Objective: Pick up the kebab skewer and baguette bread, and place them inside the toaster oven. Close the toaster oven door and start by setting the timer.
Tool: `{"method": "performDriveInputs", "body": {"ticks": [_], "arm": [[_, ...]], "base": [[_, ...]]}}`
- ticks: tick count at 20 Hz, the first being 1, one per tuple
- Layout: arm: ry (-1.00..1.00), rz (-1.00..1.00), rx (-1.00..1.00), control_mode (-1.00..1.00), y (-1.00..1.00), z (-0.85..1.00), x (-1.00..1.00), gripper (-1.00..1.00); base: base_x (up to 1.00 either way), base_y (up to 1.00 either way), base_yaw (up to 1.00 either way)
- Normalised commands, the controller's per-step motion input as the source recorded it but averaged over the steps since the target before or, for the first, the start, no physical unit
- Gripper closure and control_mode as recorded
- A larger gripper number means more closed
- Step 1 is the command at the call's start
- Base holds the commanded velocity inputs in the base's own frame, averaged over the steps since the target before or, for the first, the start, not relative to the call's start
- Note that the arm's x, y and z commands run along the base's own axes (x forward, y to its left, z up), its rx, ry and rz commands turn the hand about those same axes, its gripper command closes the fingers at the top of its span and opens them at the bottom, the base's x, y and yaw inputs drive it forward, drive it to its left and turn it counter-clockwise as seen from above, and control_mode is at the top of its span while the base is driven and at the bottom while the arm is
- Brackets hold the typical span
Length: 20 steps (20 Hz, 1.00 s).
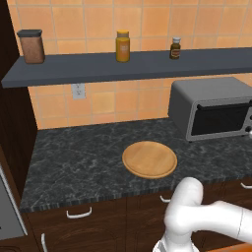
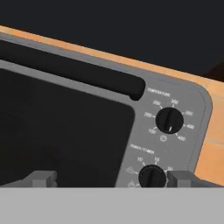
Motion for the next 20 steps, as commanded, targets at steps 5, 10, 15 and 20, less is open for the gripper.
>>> {"method": "performDriveInputs", "body": {"ticks": [5, 10, 15, 20], "arm": [[-0.06, 0.00, -0.01, -1.00, -0.09, -0.17, 0.46, -1.00], [-0.03, 0.00, 0.00, -1.00, -0.38, -0.03, 0.42, -1.00], [-0.02, 0.00, 0.00, -1.00, -0.29, -0.04, 0.19, -1.00], [0.00, 0.00, 0.01, -1.00, -0.15, 0.00, 0.13, -1.00]], "base": [[0.00, 0.00, 0.00], [0.00, 0.00, 0.00], [0.00, 0.00, 0.00], [0.00, 0.00, 0.00]]}}
